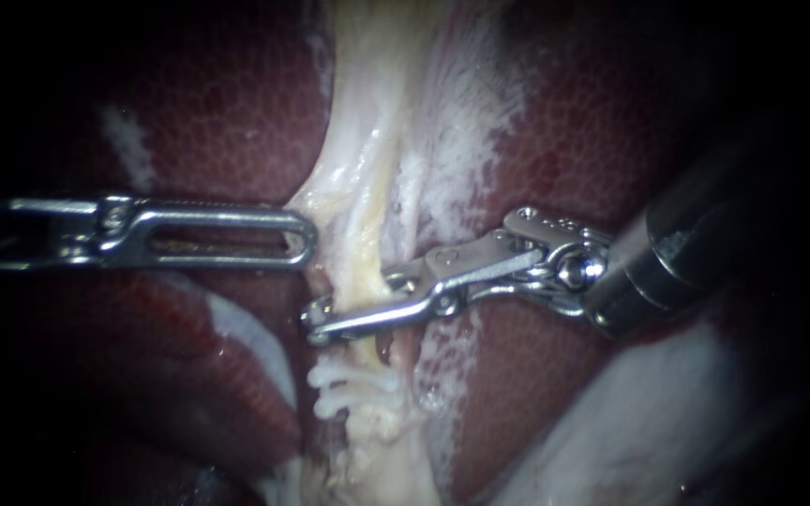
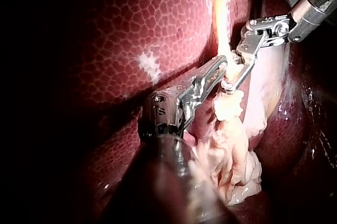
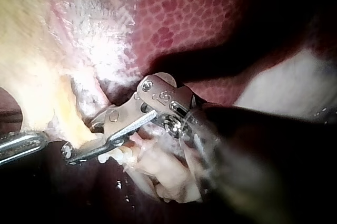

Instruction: Going back third clip left tube

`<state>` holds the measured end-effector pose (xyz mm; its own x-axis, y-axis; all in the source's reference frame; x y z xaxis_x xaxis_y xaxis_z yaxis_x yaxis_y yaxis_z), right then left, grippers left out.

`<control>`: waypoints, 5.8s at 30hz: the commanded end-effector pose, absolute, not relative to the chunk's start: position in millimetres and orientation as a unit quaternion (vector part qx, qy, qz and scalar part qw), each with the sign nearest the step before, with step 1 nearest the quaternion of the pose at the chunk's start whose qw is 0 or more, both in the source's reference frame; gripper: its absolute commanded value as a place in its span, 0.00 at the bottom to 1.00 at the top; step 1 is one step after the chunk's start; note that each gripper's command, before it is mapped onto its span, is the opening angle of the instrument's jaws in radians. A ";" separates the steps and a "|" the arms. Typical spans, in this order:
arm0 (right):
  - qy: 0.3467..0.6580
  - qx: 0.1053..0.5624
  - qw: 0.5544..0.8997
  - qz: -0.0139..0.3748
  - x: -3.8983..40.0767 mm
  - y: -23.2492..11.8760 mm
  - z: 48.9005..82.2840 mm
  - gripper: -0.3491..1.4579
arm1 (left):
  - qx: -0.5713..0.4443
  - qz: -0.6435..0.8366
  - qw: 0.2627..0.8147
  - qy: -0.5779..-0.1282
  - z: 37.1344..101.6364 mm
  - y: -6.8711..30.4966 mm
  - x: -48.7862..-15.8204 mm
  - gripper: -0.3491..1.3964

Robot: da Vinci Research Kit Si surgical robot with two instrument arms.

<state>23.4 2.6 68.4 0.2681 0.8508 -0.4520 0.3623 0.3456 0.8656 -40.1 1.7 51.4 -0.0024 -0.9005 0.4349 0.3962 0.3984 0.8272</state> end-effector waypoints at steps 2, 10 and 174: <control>0.569 0.533 0.591 0.207 23.4 2.7 68.4 0.00 | 0.247 -0.490 0.662 -0.511 51.4 1.7 -40.0 0.00; 0.567 0.533 0.593 0.206 23.3 2.6 68.4 0.00 | 0.247 -0.490 0.662 -0.511 51.4 1.7 -40.1 0.00; 0.639 0.305 0.699 0.105 7.9 4.2 61.0 0.52 | 0.248 -0.479 0.680 -0.497 56.2 1.0 -44.0 0.00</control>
